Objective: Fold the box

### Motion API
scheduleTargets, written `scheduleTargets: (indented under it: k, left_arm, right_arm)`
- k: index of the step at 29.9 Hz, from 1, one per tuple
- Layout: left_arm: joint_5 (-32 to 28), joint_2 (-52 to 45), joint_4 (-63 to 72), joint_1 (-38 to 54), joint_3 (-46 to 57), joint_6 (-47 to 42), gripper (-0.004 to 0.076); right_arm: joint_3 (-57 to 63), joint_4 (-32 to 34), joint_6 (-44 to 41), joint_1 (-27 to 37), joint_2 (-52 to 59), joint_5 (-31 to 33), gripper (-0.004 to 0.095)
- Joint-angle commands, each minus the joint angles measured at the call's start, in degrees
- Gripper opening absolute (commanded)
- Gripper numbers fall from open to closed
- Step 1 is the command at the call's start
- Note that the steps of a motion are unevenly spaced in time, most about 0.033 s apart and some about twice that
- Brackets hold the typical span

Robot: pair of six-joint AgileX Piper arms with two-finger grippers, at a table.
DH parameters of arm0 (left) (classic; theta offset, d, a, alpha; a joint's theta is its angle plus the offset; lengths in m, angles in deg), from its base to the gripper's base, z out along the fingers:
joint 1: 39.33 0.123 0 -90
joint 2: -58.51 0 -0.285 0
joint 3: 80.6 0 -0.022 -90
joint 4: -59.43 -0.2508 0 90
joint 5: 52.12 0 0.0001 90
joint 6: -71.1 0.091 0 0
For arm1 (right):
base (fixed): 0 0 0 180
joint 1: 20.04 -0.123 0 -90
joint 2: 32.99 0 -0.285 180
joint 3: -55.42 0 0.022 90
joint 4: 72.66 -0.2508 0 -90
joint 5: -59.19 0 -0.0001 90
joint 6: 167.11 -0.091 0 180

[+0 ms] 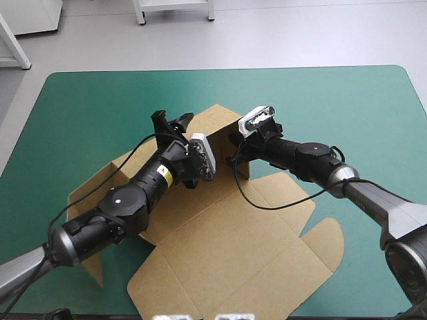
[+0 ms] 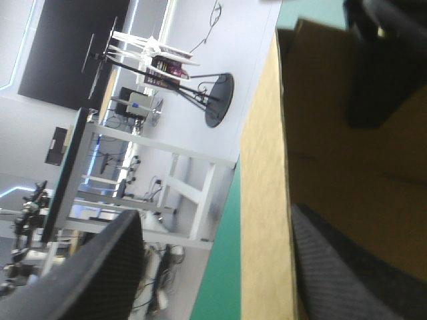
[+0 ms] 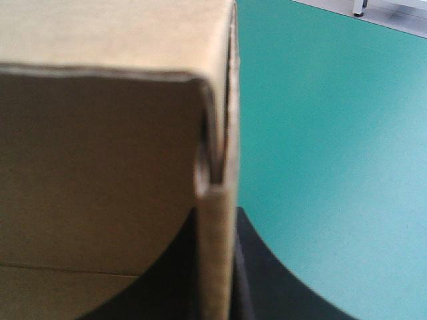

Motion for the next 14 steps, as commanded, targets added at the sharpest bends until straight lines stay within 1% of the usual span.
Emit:
scheduleTargets:
  k: [1, 4, 7, 9, 11, 14]
  left_arm:
    - [-3.6, -6.7, 8.2, -0.6, -2.4, -1.0, 0.0456]
    - [-5.4, -10.0, 16.0, -0.6, -3.8, -0.9, 0.0456]
    - [-4.7, -11.9, 19.7, -0.6, -5.4, -0.9, 0.0456]
    - [-2.1, -12.5, 20.5, -0.6, -6.9, -0.9, 0.0456]
    - [2.9, -12.5, 20.6, 0.5, -9.0, -0.9, 0.0456]
    - [8.4, -12.0, 20.3, 4.5, -11.3, -0.8, 0.0451]
  right_arm:
    - [-1.8, -4.5, -0.5, -0.2, 3.1, 1.2, -0.0017]
    - [-1.8, -4.1, -0.5, -0.2, 3.1, -0.6, -0.0017]
    - [-1.8, -4.1, -0.5, -0.2, 3.1, -2.2, -0.0017]
    - [-1.8, -4.1, -0.5, -0.2, 3.2, -3.6, -0.0017]
    - [-2.0, -4.1, -0.8, -0.2, 3.4, -5.5, -0.0017]
    - [-2.9, -3.2, -2.1, -0.2, 4.0, -9.1, -0.0019]
